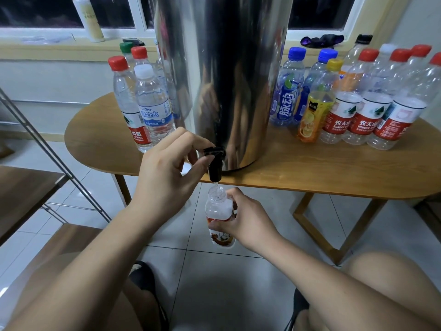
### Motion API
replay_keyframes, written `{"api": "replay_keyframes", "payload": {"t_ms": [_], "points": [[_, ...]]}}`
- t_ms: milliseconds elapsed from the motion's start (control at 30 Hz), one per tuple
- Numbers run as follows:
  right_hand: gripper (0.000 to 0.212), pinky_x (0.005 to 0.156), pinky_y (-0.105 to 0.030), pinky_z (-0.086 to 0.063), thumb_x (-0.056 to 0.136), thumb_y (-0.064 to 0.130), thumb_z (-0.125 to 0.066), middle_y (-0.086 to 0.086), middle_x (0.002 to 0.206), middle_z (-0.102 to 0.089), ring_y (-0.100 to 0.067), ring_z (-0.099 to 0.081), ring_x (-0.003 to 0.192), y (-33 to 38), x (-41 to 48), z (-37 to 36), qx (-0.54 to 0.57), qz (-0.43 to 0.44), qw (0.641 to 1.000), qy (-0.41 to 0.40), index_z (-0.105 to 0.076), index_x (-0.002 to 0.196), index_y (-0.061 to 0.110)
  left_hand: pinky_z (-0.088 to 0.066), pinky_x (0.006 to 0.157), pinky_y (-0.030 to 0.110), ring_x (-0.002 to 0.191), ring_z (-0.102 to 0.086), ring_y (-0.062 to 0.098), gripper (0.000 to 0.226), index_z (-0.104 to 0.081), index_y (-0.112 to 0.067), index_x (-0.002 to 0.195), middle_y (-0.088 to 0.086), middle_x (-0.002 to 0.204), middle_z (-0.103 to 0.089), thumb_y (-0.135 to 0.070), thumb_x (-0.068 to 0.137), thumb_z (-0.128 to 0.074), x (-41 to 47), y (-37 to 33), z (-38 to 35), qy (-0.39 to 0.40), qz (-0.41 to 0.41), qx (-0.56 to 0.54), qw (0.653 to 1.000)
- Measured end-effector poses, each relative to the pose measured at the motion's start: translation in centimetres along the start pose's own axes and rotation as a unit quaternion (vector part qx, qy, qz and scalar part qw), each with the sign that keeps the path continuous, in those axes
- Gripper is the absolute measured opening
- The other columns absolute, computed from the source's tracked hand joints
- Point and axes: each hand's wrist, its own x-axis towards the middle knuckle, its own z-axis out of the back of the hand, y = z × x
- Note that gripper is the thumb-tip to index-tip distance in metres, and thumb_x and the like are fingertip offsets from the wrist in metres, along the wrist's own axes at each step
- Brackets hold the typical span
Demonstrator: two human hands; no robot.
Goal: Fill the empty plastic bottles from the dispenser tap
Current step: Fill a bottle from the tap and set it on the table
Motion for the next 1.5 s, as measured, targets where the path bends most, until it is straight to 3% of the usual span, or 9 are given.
{"api": "replay_keyframes", "payload": {"t_ms": [433, 967, 1133, 1500], "points": [[0.066, 0.091, -0.035, -0.057, 0.074, 0.054, -0.095, 0.018, 0.118, -0.069, -0.009, -0.064, 0.104, 0.21, -0.20, 0.04, -0.004, -0.004, 1.000, 0.005, -0.055, 0.125, 0.038, -0.050, 0.065, 0.043, 0.078, -0.059, 0.018, 0.010, -0.073, -0.012, 0.102, -0.005, 0.089, -0.063, -0.009, 0.097, -0.082, -0.01, 0.08, -0.19, -0.003, 0.007, -0.012, 1.000], [0.067, 0.092, -0.039, -0.059, 0.071, 0.056, -0.095, 0.018, 0.117, -0.069, -0.010, -0.065, 0.105, -0.01, 0.03, -0.27, -0.009, -0.008, 1.000, 0.004, -0.054, 0.123, 0.040, -0.048, 0.064, 0.036, 0.079, -0.056, 0.009, 0.011, -0.073, -0.010, 0.100, -0.003, 0.090, -0.062, -0.006, 0.096, -0.082, -0.03, -0.09, -0.05, -0.006, -0.003, 0.004, 1.000], [0.067, 0.091, -0.039, -0.059, 0.071, 0.055, -0.094, 0.018, 0.116, -0.069, -0.010, -0.065, 0.104, 0.00, -0.01, -0.25, -0.004, -0.008, 1.000, 0.003, -0.056, 0.123, 0.039, -0.047, 0.064, 0.031, 0.080, -0.053, -0.001, 0.010, -0.072, -0.007, 0.097, -0.002, 0.089, -0.061, -0.004, 0.096, -0.082, -0.28, -0.12, -0.22, -0.008, -0.012, 0.018, 1.000], [0.066, 0.091, -0.038, -0.059, 0.074, 0.054, -0.094, 0.018, 0.119, -0.069, -0.010, -0.065, 0.105, 0.19, -0.28, 0.04, -0.011, -0.006, 1.000, 0.011, -0.054, 0.125, 0.039, -0.048, 0.064, 0.035, 0.078, -0.055, 0.004, 0.008, -0.074, -0.009, 0.099, -0.004, 0.090, -0.062, -0.008, 0.097, -0.082, -0.33, 0.10, -0.17, -0.005, -0.002, 0.001, 1.000]]}}
